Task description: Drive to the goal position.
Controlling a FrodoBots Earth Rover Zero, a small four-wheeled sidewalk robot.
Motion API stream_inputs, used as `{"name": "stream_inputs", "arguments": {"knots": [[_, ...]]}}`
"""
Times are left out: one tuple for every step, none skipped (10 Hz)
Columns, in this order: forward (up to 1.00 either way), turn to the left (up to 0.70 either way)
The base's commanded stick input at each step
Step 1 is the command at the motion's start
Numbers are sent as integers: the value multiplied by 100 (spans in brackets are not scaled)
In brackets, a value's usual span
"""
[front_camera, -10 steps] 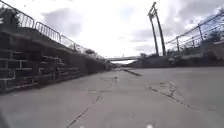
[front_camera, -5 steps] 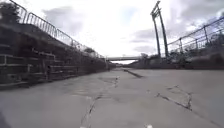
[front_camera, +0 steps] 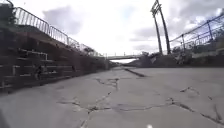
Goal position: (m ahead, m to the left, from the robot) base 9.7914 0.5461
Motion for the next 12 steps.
{"name": "stream_inputs", "arguments": {"knots": [[100,-4],[100,-14],[100,-23],[100,-27],[100,-27],[100,-27],[100,-27],[100,-27],[100,-27],[100,-27],[100,-27],[100,-27]]}}
